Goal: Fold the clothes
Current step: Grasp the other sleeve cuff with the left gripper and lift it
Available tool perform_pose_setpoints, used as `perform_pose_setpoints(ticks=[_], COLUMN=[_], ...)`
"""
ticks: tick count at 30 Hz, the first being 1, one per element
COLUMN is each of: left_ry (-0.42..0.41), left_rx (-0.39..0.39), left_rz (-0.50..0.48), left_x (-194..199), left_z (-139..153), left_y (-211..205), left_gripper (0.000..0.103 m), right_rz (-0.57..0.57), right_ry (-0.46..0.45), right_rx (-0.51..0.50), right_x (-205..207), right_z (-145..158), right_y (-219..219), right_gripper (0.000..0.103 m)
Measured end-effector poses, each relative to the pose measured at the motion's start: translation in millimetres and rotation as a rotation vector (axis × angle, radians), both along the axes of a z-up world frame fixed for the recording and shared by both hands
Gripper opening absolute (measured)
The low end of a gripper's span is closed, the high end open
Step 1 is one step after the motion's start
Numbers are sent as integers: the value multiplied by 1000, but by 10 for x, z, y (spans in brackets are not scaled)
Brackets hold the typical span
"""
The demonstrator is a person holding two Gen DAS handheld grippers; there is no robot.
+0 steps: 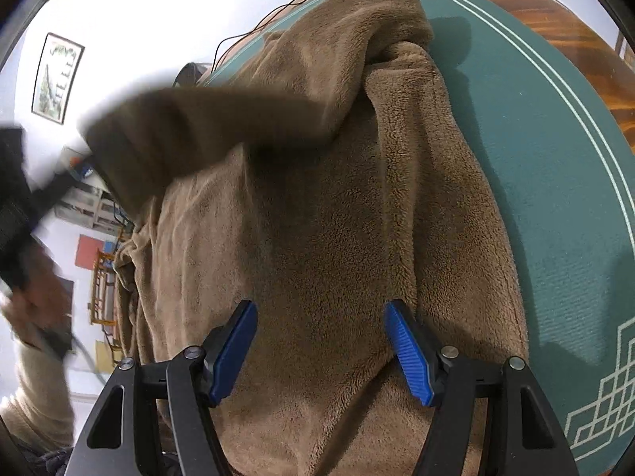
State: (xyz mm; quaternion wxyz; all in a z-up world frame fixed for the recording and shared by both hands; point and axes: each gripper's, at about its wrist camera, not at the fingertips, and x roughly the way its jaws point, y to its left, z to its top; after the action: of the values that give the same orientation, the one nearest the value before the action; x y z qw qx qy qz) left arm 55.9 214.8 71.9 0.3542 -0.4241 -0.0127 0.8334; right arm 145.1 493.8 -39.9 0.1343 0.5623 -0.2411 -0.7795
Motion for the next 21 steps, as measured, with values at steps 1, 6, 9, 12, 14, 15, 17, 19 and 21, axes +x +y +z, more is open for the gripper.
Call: perform_pose_setpoints(ticks=[1, 6, 9, 12, 14, 15, 17, 19, 21], left_ry=[22, 57, 39, 30, 16, 13, 5, -15, -31], left_rx=[45, 288, 365, 343, 339, 337, 347, 388, 421], left_rz=[25, 174, 258, 304, 317, 325, 337, 356, 388], left_x=[-91, -392, -510, -523, -470, -426, -334, -328, -320], left_z=[190, 947, 1137, 1099, 1036, 1016, 995, 976, 962], left_y=[-64, -703, -1081, -1267, -1397, -1451, -1577, -1694, -1836], left_gripper=[15, 15, 15, 15, 15, 15, 15, 15, 15], right_rz=[7, 27, 34, 59, 80, 91, 109, 125, 140], right_ry=[-1, -10, -16, -24, -32, -34, -36, -37, -47], right_rx=[11, 54, 77, 117, 149, 167, 194, 219, 257], right_x=[-4, -64, -98, -123, -160, -178, -190, -222, -253], right_z=[7, 14, 13, 16, 32, 47, 82, 104, 109], right_y=[-9, -68, -120, -207, -269, -293, -298, -292, -291], right_gripper=[69, 69, 69, 69, 69, 69, 69, 69, 69])
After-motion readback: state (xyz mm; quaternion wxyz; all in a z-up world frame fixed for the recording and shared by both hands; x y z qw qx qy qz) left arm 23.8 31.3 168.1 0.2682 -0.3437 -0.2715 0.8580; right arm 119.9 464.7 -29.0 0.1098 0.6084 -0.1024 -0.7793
